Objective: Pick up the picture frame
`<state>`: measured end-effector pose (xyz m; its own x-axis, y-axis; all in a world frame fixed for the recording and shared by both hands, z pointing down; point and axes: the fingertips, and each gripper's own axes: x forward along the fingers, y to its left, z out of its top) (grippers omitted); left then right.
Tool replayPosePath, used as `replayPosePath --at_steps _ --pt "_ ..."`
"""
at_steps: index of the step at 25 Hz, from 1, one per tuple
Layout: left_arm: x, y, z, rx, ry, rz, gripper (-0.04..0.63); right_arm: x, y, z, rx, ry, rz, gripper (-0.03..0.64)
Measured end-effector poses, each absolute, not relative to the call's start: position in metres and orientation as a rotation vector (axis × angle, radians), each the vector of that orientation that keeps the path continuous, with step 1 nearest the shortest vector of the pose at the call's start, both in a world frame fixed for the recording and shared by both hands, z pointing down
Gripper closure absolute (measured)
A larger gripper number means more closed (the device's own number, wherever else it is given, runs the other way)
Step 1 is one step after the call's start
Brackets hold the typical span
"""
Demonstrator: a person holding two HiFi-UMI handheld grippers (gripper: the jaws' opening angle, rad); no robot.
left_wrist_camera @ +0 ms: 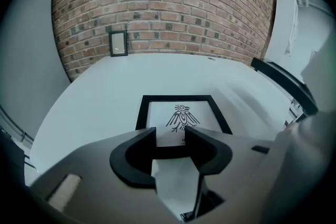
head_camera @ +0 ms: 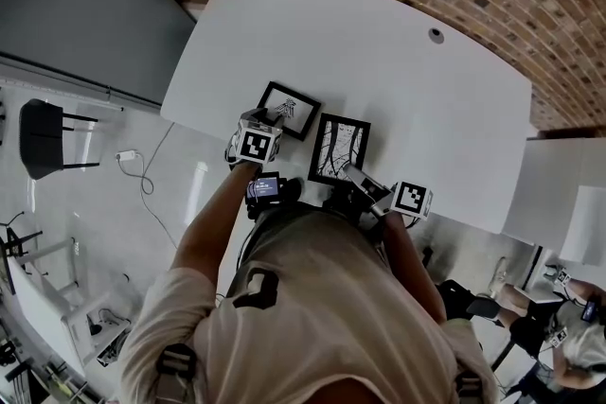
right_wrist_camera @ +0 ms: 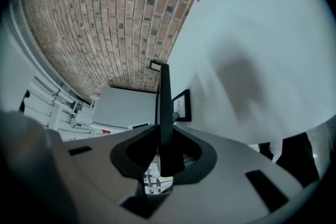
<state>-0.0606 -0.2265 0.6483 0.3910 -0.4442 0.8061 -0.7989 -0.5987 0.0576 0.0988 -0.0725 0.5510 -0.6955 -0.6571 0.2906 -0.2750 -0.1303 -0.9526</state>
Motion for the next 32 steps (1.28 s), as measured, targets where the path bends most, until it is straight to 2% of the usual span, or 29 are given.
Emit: replayPosePath --at_steps 19,24,32 --pt "-0.078 -0.196 0.649 2.179 -1.148 1.021 0.426 0.077 -0.076 0.55 -0.983 1.89 -1.933 0.559" --pt "-0.085 -0.199 0.636 2.141 -1.179 0.919 0.425 0.07 -0.075 0.552 -0.974 1.907 -1.948 0.56" --pt "-0.083 -0.199 0.65 2.22 -1.099 1.05 0.426 0.067 -0.074 0.552 -0.976 1.903 -1.955 0.56"
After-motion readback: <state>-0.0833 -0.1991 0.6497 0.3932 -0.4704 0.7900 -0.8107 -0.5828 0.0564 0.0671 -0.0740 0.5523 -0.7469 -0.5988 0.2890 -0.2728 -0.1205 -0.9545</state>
